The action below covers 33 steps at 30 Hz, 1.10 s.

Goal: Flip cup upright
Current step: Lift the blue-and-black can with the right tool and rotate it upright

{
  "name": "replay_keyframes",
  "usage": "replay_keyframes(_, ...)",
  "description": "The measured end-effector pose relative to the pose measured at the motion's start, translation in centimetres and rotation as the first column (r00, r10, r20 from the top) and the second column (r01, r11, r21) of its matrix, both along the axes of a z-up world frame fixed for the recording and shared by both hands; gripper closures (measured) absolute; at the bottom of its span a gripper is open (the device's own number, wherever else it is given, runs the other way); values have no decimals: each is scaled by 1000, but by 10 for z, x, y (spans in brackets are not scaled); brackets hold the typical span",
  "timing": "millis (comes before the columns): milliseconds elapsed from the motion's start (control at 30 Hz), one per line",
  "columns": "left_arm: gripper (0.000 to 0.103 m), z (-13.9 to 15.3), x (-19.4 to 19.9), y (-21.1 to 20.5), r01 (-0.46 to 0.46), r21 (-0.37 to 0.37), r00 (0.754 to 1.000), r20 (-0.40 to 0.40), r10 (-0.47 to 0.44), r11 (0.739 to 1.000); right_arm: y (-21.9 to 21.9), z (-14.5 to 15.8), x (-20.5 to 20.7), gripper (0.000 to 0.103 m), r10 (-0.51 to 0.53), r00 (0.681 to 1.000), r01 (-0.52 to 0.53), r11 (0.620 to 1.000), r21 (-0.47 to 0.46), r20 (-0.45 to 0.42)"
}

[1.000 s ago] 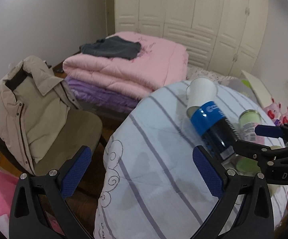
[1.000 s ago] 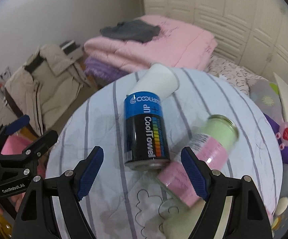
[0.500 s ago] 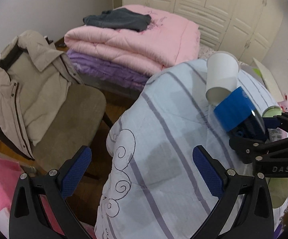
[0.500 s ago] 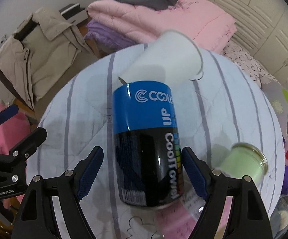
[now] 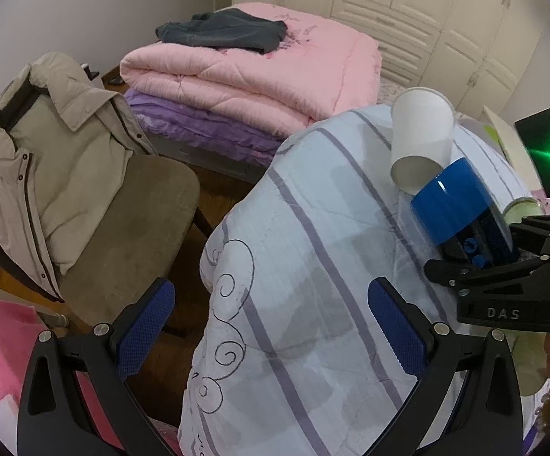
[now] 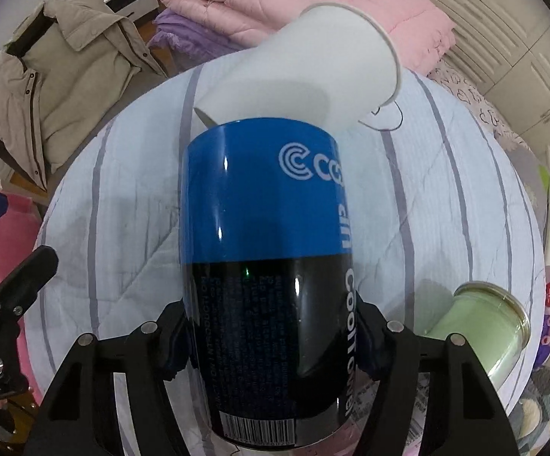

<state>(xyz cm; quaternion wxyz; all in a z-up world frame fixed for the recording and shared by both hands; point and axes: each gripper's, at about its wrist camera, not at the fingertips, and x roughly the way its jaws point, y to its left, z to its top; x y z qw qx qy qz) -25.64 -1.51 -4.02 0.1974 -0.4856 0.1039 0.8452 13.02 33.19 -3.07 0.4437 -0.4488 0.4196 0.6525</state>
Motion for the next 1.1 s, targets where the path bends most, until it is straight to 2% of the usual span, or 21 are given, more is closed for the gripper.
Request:
replay_keyframes(400,0,12,5,-4,38,-3,999,-18,-38,999,-14,15,4,35,-46,996,44,999,-30,-75)
replay_keyframes(833,0,42,34,-7,145,11,987,-77,-144,989,-50,50,15,35,-136,985,140,990,34,-108)
replay_keyframes(1100,0,54,65,-15,243,14,966,-93,-241,970,-94,66,20,35,-244,959,258,962,88,-147)
